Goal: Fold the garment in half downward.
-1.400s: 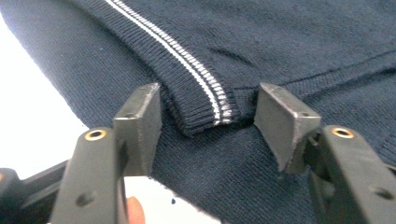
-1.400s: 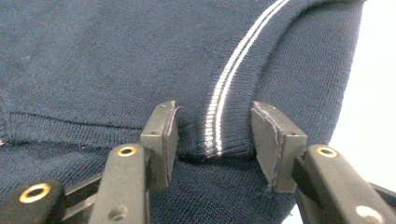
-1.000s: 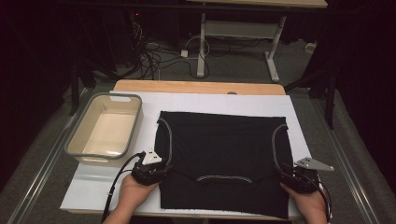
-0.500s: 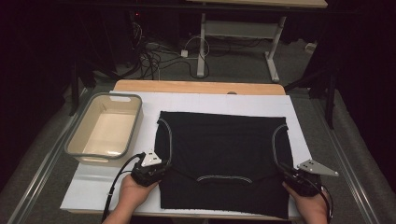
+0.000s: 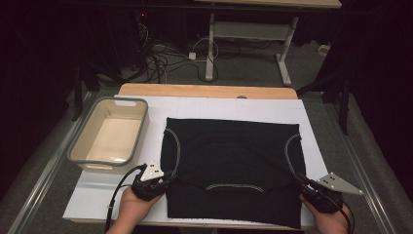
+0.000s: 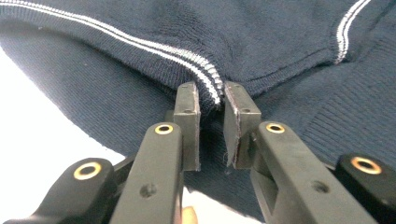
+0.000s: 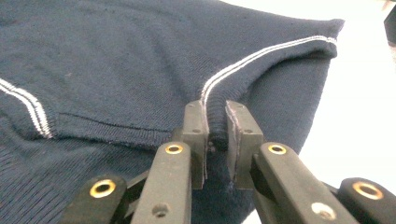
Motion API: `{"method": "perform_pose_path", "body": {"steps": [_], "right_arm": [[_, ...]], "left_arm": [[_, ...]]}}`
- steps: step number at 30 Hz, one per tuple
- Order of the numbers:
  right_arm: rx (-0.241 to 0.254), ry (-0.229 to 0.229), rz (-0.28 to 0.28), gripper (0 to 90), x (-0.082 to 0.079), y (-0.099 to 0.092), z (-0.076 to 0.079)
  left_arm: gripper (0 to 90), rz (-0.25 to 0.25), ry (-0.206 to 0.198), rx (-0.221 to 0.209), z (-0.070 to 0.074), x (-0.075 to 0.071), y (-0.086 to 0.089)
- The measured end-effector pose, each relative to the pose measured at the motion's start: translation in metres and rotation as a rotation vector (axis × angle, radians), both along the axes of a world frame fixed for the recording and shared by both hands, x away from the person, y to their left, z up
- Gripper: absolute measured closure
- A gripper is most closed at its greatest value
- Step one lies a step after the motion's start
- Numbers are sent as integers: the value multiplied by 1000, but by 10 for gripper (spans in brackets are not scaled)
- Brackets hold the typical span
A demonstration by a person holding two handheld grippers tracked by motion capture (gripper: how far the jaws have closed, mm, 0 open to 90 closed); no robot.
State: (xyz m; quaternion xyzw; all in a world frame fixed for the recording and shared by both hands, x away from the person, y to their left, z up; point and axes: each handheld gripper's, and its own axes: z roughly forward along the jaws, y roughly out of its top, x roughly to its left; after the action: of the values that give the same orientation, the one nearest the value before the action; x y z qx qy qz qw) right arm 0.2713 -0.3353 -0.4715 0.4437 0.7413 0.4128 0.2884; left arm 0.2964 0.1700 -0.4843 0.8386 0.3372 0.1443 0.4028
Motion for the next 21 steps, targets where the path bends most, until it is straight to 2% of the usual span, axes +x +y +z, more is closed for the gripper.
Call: {"method": "perform_pose_path", "body": {"steps": [7,14,17,21], "right_arm": [[1,8,5,806,-10,-3,-1],[1,-7,6,805,-25,-6,2],[8,-9,4,805,-33,-9,3],[17,-9,-1,805,-45,-13,3]], "left_arm": [[759,2,7,-14,-1,-10,4],[760,-21,-7,-28,4,-31,5],[759,-31,-5,-26,3,-39,6],[759,-40,-3,-43,5,-49,9]]}}
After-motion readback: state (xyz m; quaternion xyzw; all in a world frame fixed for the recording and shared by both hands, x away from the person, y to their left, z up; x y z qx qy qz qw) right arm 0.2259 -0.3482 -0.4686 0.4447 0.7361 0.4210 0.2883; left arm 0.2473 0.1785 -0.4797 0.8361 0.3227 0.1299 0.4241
